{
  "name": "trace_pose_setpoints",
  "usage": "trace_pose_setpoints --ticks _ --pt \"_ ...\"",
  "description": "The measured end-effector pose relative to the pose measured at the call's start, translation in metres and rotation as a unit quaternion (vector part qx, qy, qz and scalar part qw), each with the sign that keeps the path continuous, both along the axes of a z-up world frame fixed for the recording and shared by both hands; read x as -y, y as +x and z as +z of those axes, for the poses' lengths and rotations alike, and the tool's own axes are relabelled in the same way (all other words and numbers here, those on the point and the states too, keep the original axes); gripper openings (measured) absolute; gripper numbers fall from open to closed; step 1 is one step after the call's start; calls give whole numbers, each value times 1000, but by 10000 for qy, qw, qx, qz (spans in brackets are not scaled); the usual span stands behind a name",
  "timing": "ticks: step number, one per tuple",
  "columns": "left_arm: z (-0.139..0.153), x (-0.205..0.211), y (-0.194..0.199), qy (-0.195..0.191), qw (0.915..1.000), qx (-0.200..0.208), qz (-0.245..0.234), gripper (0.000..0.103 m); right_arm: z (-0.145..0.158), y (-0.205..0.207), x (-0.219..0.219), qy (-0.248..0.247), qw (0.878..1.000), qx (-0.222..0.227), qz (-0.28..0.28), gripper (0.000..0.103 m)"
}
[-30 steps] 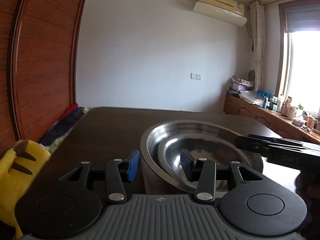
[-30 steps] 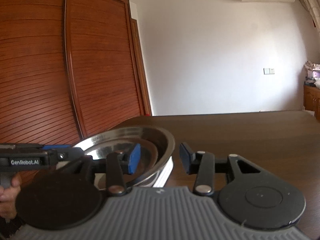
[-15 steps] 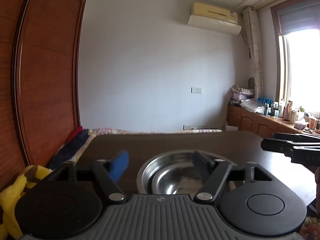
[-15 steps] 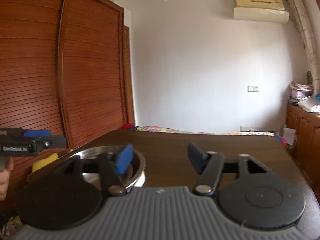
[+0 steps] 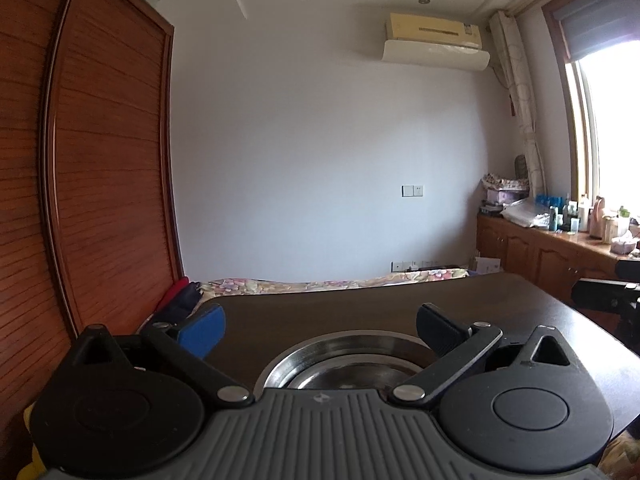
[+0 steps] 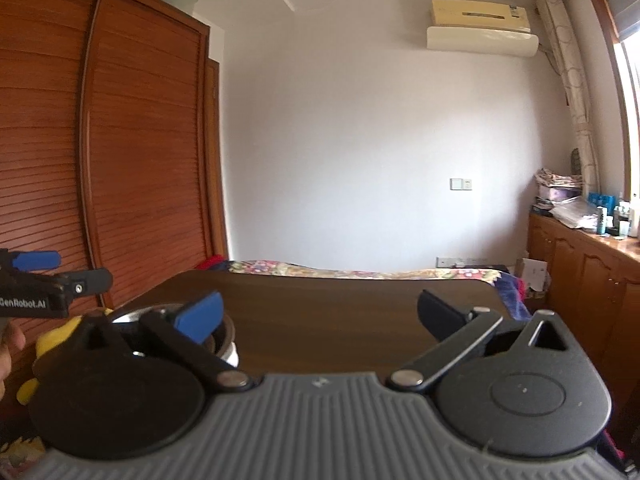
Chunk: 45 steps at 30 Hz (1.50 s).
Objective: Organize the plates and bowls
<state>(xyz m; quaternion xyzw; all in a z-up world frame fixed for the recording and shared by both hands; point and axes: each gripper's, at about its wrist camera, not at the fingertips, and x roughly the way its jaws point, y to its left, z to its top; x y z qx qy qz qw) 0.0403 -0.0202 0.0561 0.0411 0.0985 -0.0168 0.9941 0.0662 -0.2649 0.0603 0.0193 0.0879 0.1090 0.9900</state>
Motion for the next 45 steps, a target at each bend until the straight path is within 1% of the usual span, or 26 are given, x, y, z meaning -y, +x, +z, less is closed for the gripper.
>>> trace_pose_setpoints --ticks 5,8,11,16,24,45 --pt "0 10 -4 73 9999 79 -123 103 -1 -1 1 -79 9995 -39 -308 103" --pt "0 12 -5 58 9998 62 -176 103 -3 -4 3 -91 9989 18 -468 103" --pt "1 13 -6 29 9998 78 -154 103 -6 -5 2 -163 9977 79 -647 103" --pt "-3 16 -10 44 9999 40 -125 103 -10 -7 3 -177 9968 127 -764 103" --pt "-7 16 -9 44 9999 -38 -120 103 -12 -9 4 -217 9966 122 -791 103" --pt "-7 15 -6 45 10000 -78 -1 103 -12 -9 8 -233 9965 85 -796 103"
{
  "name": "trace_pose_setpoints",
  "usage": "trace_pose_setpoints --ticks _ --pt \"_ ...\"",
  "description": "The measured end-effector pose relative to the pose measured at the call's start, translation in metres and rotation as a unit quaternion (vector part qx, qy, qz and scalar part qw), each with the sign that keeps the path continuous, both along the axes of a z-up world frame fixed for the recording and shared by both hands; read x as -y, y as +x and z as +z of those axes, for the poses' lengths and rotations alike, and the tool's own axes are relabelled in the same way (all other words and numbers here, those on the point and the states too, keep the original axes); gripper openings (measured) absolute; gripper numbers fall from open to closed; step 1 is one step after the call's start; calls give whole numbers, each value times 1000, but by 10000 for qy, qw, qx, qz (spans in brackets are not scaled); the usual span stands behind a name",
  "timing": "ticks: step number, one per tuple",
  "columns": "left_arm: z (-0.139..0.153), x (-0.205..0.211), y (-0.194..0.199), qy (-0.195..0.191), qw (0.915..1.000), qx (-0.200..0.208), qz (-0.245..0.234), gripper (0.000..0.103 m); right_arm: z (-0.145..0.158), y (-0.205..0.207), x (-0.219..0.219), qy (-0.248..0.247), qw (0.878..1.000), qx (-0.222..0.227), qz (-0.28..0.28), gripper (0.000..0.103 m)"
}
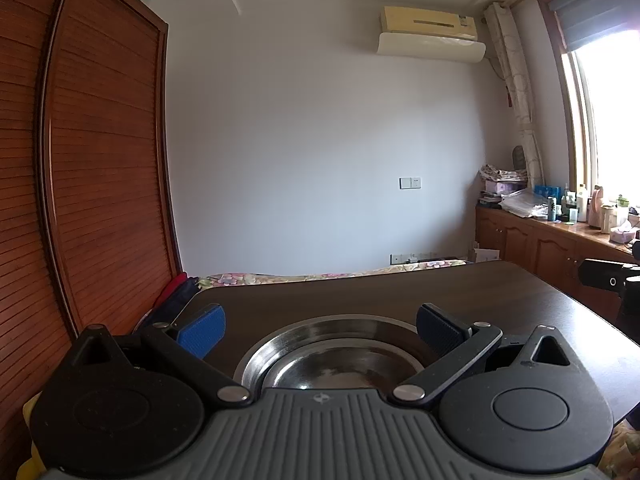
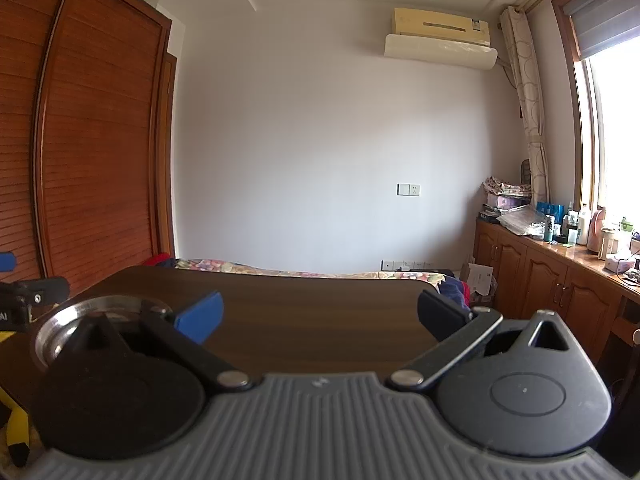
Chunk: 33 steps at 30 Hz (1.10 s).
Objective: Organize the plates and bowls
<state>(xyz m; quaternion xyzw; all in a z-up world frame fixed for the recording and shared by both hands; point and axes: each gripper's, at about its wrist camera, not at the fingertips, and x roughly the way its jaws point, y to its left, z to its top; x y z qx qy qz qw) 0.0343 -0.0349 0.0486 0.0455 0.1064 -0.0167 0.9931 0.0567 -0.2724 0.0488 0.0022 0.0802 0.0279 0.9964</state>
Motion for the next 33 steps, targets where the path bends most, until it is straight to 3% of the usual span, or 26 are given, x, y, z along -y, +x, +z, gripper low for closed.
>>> trace_pose_setpoints --ticks 33 --pt "-3 -4 -1 -15 9999 -21 102 103 0 1 -3 -21 10000 -7 26 103"
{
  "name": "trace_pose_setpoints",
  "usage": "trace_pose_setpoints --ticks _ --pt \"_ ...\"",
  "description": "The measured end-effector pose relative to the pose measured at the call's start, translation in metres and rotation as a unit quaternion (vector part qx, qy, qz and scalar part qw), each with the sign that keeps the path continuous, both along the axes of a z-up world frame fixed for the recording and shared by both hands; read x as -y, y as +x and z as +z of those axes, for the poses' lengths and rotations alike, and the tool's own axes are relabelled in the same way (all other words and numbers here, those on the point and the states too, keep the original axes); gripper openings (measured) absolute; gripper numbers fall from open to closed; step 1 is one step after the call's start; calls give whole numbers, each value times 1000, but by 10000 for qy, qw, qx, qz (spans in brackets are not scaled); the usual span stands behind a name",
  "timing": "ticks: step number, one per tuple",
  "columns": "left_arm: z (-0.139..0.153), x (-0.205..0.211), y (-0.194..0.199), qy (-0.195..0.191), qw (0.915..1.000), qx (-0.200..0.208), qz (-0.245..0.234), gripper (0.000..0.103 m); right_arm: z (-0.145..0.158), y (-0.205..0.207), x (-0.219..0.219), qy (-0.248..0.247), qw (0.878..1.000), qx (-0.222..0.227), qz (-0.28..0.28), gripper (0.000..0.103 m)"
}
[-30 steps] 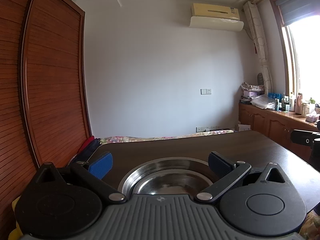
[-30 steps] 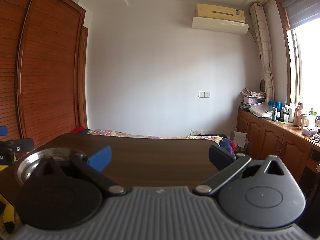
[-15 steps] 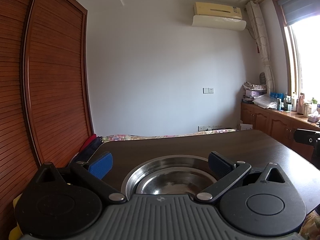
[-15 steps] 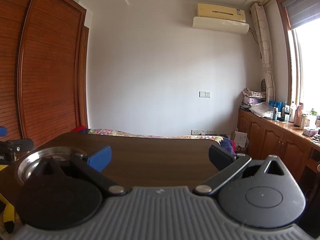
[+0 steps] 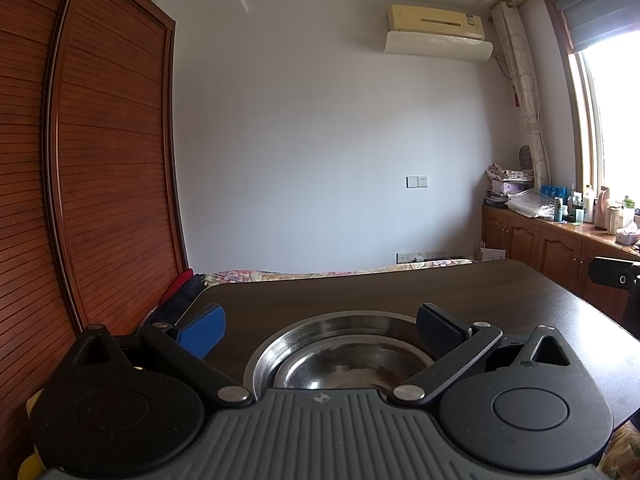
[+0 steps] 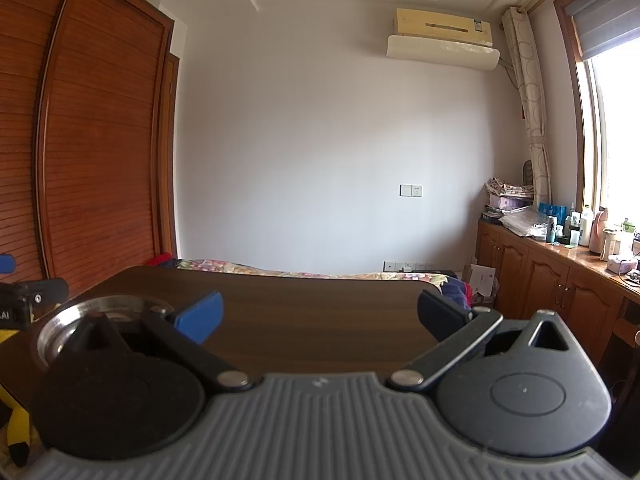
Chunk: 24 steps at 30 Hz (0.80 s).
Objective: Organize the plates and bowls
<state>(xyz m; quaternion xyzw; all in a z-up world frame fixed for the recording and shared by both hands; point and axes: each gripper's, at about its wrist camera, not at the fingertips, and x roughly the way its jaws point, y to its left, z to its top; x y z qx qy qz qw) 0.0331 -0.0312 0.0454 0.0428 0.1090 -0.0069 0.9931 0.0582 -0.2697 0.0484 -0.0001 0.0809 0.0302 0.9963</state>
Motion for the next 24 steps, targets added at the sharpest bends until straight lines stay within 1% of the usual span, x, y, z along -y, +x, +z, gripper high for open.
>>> trace_pose_setpoints --ticks 24 --pt "0 1 -2 18 10000 19 0 103 0 0 -3 3 10000 -24 3 103"
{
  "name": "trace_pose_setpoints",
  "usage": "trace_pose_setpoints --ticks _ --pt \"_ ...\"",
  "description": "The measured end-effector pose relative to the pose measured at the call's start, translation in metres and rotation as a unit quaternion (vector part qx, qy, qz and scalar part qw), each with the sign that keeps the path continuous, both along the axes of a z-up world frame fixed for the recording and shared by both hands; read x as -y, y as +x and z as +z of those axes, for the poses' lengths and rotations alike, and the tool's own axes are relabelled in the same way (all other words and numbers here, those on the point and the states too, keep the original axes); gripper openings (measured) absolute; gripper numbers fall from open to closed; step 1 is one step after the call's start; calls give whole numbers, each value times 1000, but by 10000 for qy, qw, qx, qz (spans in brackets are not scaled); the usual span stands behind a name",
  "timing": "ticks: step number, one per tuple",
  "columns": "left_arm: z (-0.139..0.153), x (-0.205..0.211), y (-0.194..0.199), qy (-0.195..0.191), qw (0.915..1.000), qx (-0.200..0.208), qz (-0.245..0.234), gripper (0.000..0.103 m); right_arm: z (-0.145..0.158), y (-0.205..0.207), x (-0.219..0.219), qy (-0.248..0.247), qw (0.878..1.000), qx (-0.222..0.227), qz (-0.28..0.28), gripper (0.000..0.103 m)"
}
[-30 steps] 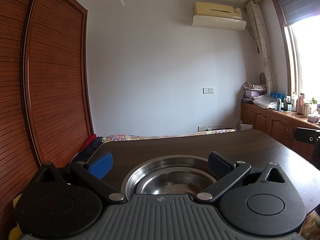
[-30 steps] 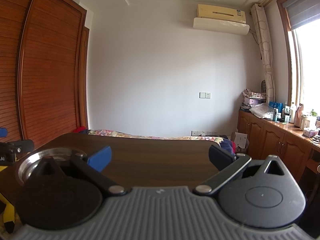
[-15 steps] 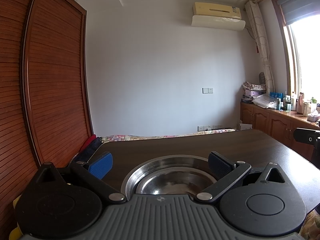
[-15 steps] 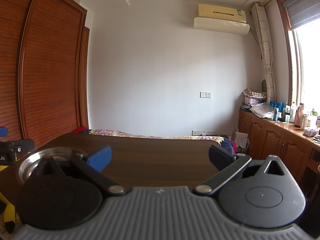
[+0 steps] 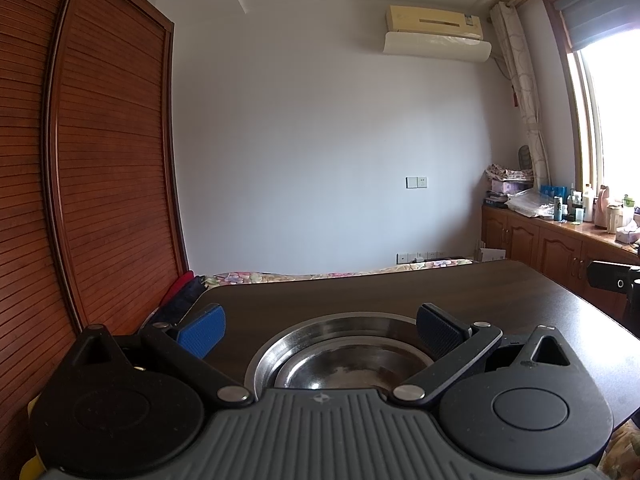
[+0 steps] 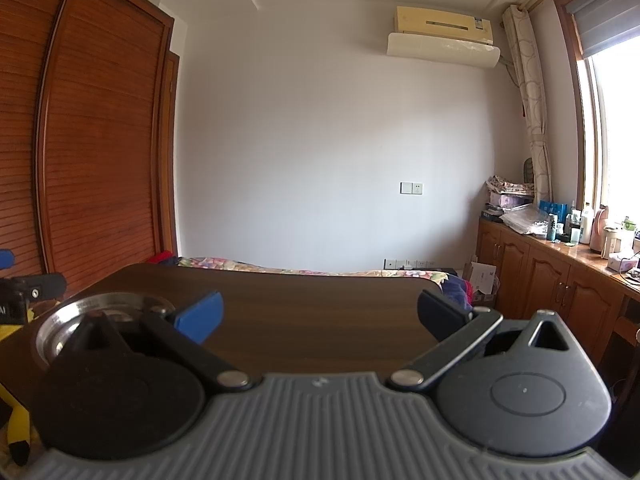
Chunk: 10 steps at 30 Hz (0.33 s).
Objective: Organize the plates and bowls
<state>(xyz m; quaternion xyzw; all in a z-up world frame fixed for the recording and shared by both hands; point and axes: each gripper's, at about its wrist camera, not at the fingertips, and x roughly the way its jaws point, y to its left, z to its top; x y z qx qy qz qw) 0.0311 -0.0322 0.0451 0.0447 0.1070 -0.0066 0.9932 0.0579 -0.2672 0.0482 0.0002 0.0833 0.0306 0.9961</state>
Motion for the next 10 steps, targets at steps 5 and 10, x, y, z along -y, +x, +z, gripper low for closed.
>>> trace_pose_setpoints --ticks 5,10 --pt "0 -1 -1 -5 10000 -3 9 103 0 0 0 5 10000 7 3 103" --pt "0 -1 0 -3 10000 -1 3 103 0 0 -1 8 10000 8 -3 103"
